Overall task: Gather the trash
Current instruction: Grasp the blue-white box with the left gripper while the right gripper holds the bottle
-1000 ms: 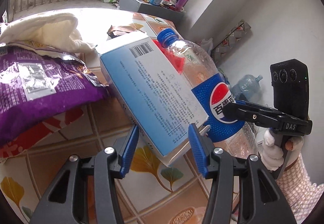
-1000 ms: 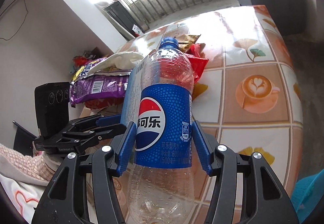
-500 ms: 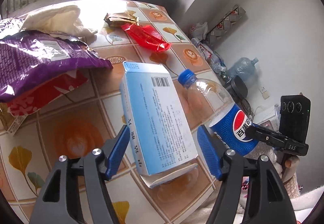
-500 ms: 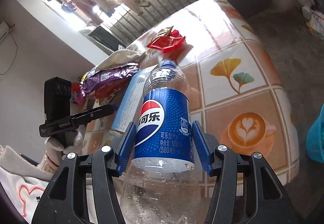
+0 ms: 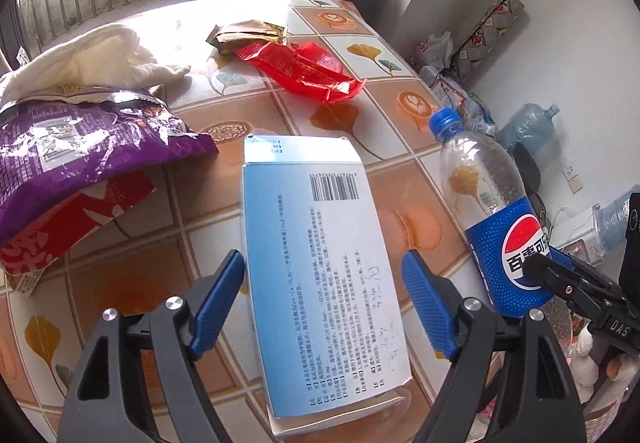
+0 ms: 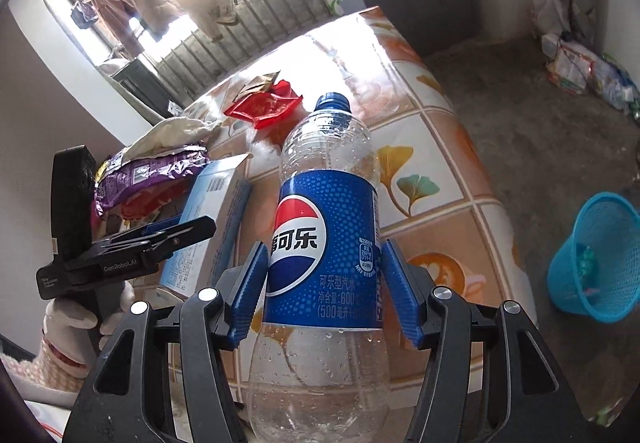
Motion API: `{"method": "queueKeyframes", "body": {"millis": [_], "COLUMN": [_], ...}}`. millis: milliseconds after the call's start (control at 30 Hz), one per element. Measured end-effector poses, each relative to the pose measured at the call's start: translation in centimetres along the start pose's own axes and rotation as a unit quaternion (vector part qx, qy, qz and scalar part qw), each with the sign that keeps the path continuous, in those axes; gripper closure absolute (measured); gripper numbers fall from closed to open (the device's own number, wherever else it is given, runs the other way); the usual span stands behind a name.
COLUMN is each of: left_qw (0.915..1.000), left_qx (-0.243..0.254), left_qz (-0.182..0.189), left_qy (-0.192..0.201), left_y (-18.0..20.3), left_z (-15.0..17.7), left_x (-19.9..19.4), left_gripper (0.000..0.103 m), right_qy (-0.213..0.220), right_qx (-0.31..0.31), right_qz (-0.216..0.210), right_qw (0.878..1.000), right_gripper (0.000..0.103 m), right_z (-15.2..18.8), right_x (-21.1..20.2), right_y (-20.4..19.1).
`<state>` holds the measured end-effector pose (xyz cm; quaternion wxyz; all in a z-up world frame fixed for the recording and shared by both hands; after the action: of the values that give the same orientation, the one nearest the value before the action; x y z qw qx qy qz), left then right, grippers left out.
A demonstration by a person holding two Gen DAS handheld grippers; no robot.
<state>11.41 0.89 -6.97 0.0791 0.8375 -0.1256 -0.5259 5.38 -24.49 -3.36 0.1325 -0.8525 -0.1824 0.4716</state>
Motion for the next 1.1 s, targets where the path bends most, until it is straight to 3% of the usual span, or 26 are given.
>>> {"method": "queueKeyframes", "body": {"millis": [200, 567, 733, 800, 1100], "left_qw": [0.9998, 0.9967, 0.9966, 0.9966, 0.9957], "left_qx": [0.007, 0.054, 0.055, 0.055, 0.062], "left_qz": [-0.020, -0.057, -0.056, -0.056, -0.059], "left_qy": [0.001, 0.019, 0.024, 0.025, 0.035], "left_y": [0.2, 1.2, 1.2, 1.2, 1.4], "left_z": [0.3, 0.3, 0.2, 0.3, 0.3], "left_x": [1.0, 2.1, 2.2, 2.1, 1.8], "left_gripper": [0.024, 0.025, 0.027, 0.027, 0.029], "right_qy": [-0.012, -0.033, -0.036, -0.037, -0.030], "right_qx": [0.007, 0.009, 0.000, -0.001, 0.004], "right_qz": [0.004, 0.003, 0.009, 0.005, 0.008], "right_qw": [1.000, 0.999, 0.999, 0.999, 1.000], "right_gripper": [0.041, 0.040, 0.041, 0.046, 0.047], "right_z": [-0.5, 0.2, 0.2, 0.4, 0.4], "right_x": [1.0, 2.3, 2.3, 2.2, 1.6], "right_y": [0.0, -0.6, -0.6, -0.6, -0.1]}}
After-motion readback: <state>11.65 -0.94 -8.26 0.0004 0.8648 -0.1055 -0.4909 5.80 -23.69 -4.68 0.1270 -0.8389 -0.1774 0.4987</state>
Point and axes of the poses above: each gripper's, at about its wrist camera, not at the fingertips, and x roughly the way its jaws point, y to its right, z to its underside, the point moved 5 cm from there along x, roughly the way its jaws point, and after that the axes turned 3 degrees about -x, right-handed, at the moved point
